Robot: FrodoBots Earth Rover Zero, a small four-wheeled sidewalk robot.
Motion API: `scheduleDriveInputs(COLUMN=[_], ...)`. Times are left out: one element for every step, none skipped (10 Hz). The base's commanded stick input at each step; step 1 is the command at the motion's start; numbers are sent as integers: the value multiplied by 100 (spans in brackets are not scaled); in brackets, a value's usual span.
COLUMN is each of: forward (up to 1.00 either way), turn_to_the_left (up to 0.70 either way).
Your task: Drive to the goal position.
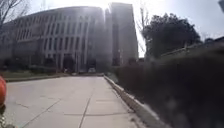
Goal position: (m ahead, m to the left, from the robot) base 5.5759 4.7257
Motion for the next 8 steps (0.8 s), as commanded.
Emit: scheduleDriveInputs(forward=[70, 70, 70, 70, 70, 70, 70, 70], turn_to_the_left=[-1, -1, -1, 2, 7, 12, 17, 22])
